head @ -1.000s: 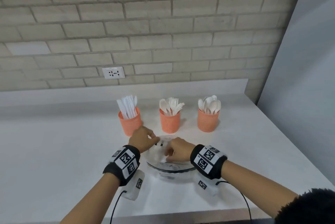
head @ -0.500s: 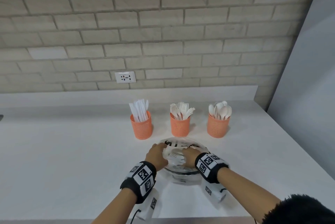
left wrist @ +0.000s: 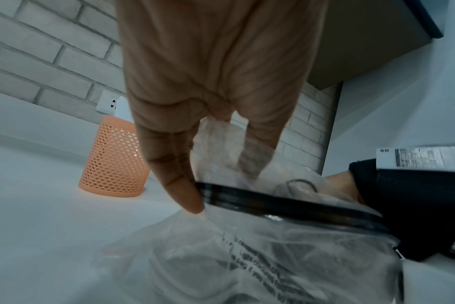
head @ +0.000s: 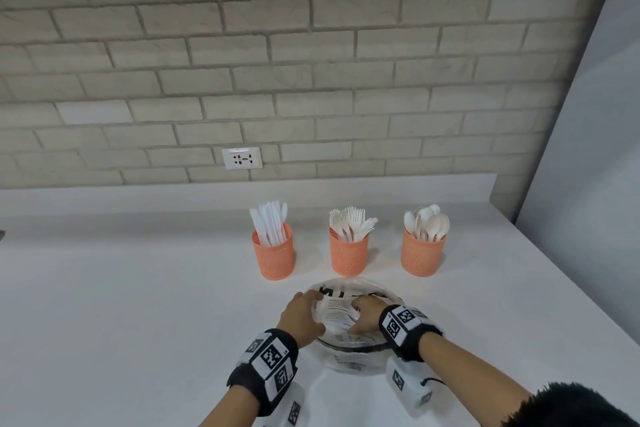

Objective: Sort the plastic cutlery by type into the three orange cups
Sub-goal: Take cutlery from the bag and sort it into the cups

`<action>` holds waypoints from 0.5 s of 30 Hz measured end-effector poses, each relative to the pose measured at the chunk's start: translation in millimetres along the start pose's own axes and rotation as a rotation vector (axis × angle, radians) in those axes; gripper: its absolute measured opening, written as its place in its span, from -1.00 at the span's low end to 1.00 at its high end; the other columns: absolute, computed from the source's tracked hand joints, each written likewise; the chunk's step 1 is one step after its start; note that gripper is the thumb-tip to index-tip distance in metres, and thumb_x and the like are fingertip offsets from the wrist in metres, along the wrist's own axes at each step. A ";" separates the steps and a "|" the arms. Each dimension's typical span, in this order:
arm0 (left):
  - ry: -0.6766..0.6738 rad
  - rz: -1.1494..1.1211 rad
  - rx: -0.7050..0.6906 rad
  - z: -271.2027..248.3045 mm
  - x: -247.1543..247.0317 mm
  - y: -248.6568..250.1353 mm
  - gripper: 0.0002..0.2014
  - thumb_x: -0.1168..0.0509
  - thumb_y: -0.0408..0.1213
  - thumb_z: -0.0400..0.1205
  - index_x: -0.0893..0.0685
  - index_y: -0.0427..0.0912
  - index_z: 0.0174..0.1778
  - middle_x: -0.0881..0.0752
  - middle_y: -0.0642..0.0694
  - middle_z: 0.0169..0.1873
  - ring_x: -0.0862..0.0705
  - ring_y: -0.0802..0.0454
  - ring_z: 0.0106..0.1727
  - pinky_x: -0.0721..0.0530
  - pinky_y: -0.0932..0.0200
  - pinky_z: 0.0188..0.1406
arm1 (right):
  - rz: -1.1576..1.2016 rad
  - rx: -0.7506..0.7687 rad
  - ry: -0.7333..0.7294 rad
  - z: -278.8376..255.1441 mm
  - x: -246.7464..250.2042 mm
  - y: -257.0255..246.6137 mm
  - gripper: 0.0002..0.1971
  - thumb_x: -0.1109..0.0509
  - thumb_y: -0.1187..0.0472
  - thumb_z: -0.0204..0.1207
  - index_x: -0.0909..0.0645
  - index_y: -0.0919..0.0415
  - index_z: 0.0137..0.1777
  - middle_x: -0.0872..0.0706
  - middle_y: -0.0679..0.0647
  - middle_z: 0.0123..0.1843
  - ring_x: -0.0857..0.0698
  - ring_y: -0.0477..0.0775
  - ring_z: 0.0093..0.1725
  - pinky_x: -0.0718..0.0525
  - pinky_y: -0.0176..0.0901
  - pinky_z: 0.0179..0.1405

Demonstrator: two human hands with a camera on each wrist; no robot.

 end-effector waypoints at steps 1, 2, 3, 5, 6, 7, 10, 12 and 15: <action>-0.001 0.001 0.001 0.9 -0.1 -0.5 -0.40 -0.36 -0.34 0.48 -0.38 -0.09 0.46 -0.48 -0.13 0.34 -0.50 -0.05 0.36 -0.42 0.21 0.30 | -0.007 0.001 -0.007 0.2 -0.3 -1.5 -0.39 -0.46 0.01 0.40 -0.44 0.18 0.43 -0.58 0.10 0.41 -0.55 0.13 0.38 -0.51 -0.05 0.36; 0.000 0.001 0.003 1.7 0.0 -0.9 -0.41 -0.36 -0.34 0.48 -0.38 -0.09 0.46 -0.48 -0.12 0.35 -0.50 -0.05 0.36 -0.42 0.20 0.30 | -0.025 0.004 -0.013 0.5 -1.2 -2.5 -0.38 -0.46 -0.01 0.41 -0.43 0.16 0.44 -0.58 0.10 0.42 -0.55 0.14 0.39 -0.49 -0.04 0.37; 0.000 -0.002 0.006 2.4 -0.1 -1.4 -0.41 -0.36 -0.34 0.48 -0.39 -0.08 0.45 -0.48 -0.12 0.35 -0.50 -0.05 0.36 -0.43 0.19 0.31 | -0.034 0.011 -0.016 1.3 -2.1 -3.1 -0.38 -0.46 -0.03 0.41 -0.43 0.15 0.44 -0.58 0.10 0.41 -0.54 0.14 0.38 -0.48 -0.04 0.37; -0.002 -0.013 0.015 3.2 -0.8 -2.1 -0.42 -0.35 -0.35 0.48 -0.40 -0.08 0.44 -0.48 -0.12 0.34 -0.52 -0.06 0.34 -0.48 0.15 0.32 | -0.033 0.016 -0.012 2.1 -4.0 -2.5 -0.40 -0.45 -0.08 0.39 -0.47 0.12 0.40 -0.61 0.09 0.37 -0.57 0.15 0.34 -0.50 -0.05 0.34; -0.004 -0.027 0.019 3.7 -1.4 -2.2 -0.42 -0.36 -0.36 0.47 -0.40 -0.08 0.44 -0.48 -0.12 0.33 -0.54 -0.08 0.31 -0.54 0.10 0.30 | -0.029 0.014 -0.013 3.3 -5.0 -1.5 -0.42 -0.45 -0.09 0.39 -0.50 0.11 0.37 -0.64 0.08 0.34 -0.59 0.14 0.31 -0.53 -0.06 0.31; -0.006 -0.045 0.023 4.0 -1.9 -2.5 -0.42 -0.36 -0.36 0.47 -0.41 -0.09 0.43 -0.48 -0.13 0.31 -0.56 -0.10 0.28 -0.59 0.04 0.26 | -0.027 0.013 -0.012 4.3 -5.6 -0.8 -0.45 -0.45 -0.09 0.38 -0.54 0.12 0.34 -0.66 0.08 0.31 -0.61 0.14 0.28 -0.55 -0.06 0.29; 0.006 -0.067 0.037 5.3 0.0 -3.4 -0.42 -0.36 -0.37 0.47 -0.41 -0.11 0.43 -0.48 -0.15 0.29 -0.61 -0.15 0.21 -0.67 -0.03 0.18 | -0.028 0.026 0.008 6.6 -2.5 -4.0 -0.49 -0.44 -0.11 0.39 -0.57 0.16 0.27 -0.69 0.11 0.23 -0.64 0.14 0.22 -0.59 -0.05 0.23; 0.018 -0.075 0.051 6.0 0.2 -4.8 -0.43 -0.35 -0.37 0.47 -0.40 -0.12 0.43 -0.48 -0.16 0.29 -0.64 -0.17 0.18 -0.67 -0.02 0.16 | -0.015 0.031 0.015 6.7 -1.7 -5.5 -0.46 -0.46 -0.11 0.38 -0.56 0.15 0.28 -0.69 0.12 0.24 -0.64 0.14 0.21 -0.59 -0.06 0.21; 0.022 -0.078 0.064 4.8 -3.2 -6.3 -0.41 -0.34 -0.37 0.48 -0.37 -0.13 0.45 -0.48 -0.18 0.27 -0.65 -0.18 0.16 -0.67 -0.04 0.16 | -0.009 0.030 -0.007 4.7 -5.3 -4.5 -0.43 -0.44 -0.09 0.40 -0.51 0.17 0.35 -0.64 0.10 0.33 -0.60 0.16 0.29 -0.55 -0.04 0.30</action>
Point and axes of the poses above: each hand's wrist, its own z-axis towards the middle knuckle, its own x-axis out of the back of the hand, y = z × x, the point moved 10 cm from there along z, towards the middle knuckle
